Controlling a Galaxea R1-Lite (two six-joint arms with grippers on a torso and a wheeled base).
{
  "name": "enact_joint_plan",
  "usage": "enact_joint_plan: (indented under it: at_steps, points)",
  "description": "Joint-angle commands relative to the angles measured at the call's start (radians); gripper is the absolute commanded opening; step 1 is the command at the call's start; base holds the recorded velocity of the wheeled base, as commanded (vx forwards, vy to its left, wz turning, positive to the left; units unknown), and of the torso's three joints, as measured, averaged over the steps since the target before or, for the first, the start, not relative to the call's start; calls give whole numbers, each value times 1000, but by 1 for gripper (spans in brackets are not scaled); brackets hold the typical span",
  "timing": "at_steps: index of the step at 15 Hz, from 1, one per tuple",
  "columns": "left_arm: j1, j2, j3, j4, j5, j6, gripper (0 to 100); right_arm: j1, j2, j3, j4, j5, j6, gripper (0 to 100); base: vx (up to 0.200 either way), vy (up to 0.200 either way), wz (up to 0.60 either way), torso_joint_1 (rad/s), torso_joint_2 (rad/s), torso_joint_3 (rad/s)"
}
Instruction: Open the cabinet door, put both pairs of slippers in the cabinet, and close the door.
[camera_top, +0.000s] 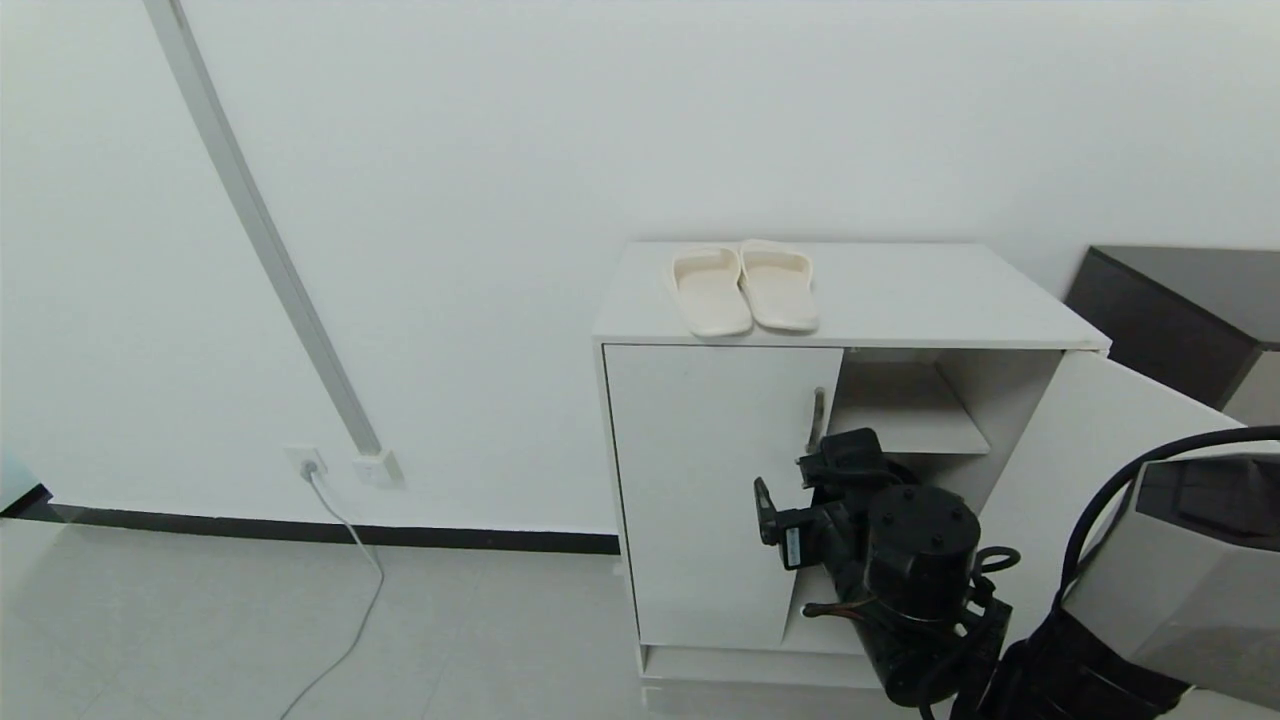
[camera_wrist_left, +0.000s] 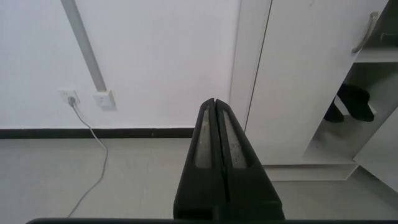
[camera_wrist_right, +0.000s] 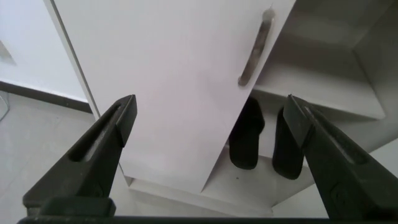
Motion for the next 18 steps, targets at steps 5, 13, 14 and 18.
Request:
enact_joint_plan:
  at_steps: [5, 13, 14, 18]
  points:
    - [0, 1, 0, 0, 0, 0, 0, 0, 3, 6, -17, 0, -7, 100, 0, 0, 0, 240, -550, -316]
    - [0, 1, 0, 0, 0, 0, 0, -14, 10, 8, -56, 31, -8, 100, 0, 0, 0, 237, -518, -287]
    - [0, 1, 0, 0, 0, 0, 0, -15, 12, 6, -76, 43, -16, 100, 0, 0, 0, 173, -373, -207]
    - [0, 1, 0, 0, 0, 2, 0, -12, -19, -147, 101, 46, -40, 100, 0, 0, 0, 172, -364, -198]
